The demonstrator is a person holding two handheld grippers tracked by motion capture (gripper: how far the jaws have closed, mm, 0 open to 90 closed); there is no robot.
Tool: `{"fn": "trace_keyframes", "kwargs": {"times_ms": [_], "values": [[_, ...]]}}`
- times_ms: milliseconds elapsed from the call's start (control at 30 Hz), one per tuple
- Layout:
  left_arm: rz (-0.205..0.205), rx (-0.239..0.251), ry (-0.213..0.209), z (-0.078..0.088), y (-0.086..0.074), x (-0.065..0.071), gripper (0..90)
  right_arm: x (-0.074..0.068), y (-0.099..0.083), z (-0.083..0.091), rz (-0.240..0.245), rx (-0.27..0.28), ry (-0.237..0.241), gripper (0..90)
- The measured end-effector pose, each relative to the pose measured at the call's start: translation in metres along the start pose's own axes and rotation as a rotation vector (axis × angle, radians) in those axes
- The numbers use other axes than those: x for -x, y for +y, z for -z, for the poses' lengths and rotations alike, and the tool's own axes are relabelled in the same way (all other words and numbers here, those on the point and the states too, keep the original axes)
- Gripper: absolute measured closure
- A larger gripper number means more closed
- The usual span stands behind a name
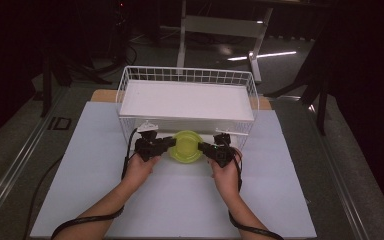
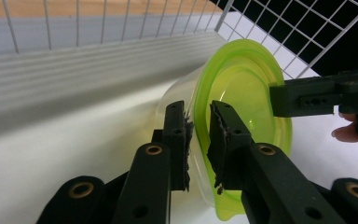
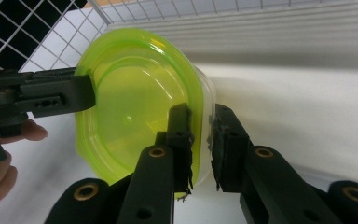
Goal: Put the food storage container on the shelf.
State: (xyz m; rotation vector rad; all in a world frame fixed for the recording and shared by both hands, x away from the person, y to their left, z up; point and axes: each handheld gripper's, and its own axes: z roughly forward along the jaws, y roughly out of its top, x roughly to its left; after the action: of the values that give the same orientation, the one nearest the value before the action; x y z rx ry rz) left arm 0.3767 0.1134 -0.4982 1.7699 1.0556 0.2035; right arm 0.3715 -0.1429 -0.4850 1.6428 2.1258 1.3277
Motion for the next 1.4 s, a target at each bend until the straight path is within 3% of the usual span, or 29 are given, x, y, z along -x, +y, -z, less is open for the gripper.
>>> {"fn": "trace_keyframes", "kwargs": {"times_ms": [67, 133, 267, 433, 700, 900, 1033, 1133, 1300, 1400], "values": [[-0.02, 0.015, 0.007, -0.002, 0.0, -0.001, 75.5, 0.0, 0.001, -0.001, 0.006, 0.017, -0.007, 76.4], [-0.009, 0.023, 0.016, -0.004, 0.0, -0.001, 73.8, 0.0, 0.002, -0.003, 0.02, 0.032, -0.024, 75.0], [-0.054, 0.042, 0.073, -0.008, -0.002, -0.001, 64.3, 0.0, 0.003, -0.007, 0.052, 0.059, -0.062, 68.3], [-0.065, 0.07, 0.11, -0.01, -0.003, -0.001, 60.1, 0.004, 0.005, -0.012, 0.031, 0.082, -0.068, 63.5], [-0.035, 0.14, 0.082, -0.002, -0.004, -0.001, 54.8, -0.003, 0.007, -0.01, 0.04, 0.105, -0.055, 55.9], [-0.035, 0.138, 0.062, 0.011, -0.01, 0.002, 52.7, -0.014, 0.002, 0.002, 0.076, 0.105, -0.037, 55.3], [-0.007, 0.147, 0.038, 0.029, -0.015, 0.004, 51.9, -0.019, -0.003, 0.013, 0.085, 0.111, -0.023, 55.7], [-0.012, 0.135, 0.027, 0.039, -0.02, 0.005, 51.5, -0.023, -0.009, 0.019, 0.103, 0.104, -0.013, 56.3], [0.014, 0.128, 0.006, 0.052, -0.028, 0.006, 50.0, -0.029, -0.021, 0.023, 0.117, 0.083, 0.011, 57.2], [0.016, 0.119, -0.005, 0.061, -0.035, 0.009, 48.0, -0.03, -0.027, 0.023, 0.142, 0.074, -0.002, 59.6]]}}
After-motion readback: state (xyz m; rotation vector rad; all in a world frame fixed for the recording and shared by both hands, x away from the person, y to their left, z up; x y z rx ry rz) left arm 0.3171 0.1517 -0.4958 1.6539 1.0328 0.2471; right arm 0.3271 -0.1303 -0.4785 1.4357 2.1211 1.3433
